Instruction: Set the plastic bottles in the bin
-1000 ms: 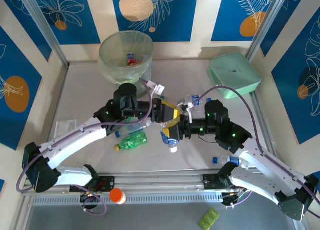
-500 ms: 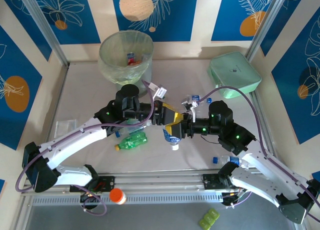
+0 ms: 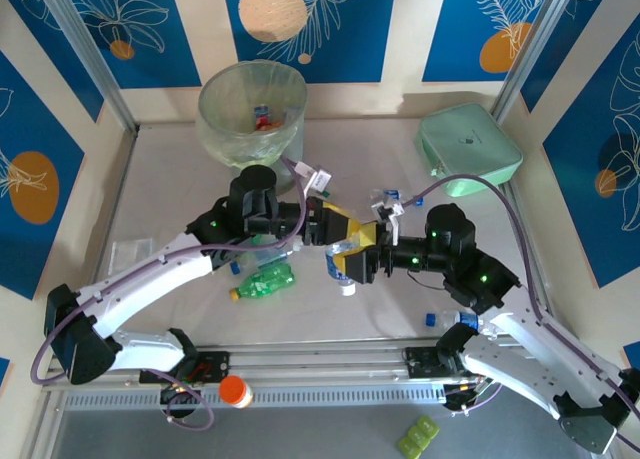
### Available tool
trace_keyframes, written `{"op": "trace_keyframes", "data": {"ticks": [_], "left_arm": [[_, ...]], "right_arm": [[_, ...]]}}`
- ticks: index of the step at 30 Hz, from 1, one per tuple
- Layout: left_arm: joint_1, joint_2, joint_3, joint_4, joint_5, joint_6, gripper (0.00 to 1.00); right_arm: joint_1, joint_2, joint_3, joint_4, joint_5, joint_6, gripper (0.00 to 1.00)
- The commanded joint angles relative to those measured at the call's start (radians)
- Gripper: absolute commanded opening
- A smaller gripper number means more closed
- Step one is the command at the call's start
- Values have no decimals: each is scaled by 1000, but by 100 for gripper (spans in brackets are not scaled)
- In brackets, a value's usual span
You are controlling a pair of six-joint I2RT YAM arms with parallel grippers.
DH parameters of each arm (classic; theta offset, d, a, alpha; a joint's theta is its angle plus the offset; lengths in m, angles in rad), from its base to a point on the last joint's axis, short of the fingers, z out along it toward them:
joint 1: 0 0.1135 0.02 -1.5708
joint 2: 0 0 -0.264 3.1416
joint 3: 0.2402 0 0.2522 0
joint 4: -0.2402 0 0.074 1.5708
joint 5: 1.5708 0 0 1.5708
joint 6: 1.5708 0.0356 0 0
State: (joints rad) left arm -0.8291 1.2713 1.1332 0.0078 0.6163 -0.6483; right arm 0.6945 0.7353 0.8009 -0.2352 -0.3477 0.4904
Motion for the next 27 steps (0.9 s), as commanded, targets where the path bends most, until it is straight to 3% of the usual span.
{"op": "trace_keyframes", "data": {"ticks": [1,9,18,27], "left_arm": [[65,-29,60,-27,-26,-11,42],[279,-3,195,-91,-96,-35,42],[555,167,445,-64,-255,-143,40],[681,427,699,-86,-393,-216,38]], "right_arm": [[-12,-37,40,-64,-15,-26,99],[-72,-98,72,-144,-12,-35,99],[-150,-109,88,-200,15,-27,99],[-239,-99,110,-243,32,-16,99]]}}
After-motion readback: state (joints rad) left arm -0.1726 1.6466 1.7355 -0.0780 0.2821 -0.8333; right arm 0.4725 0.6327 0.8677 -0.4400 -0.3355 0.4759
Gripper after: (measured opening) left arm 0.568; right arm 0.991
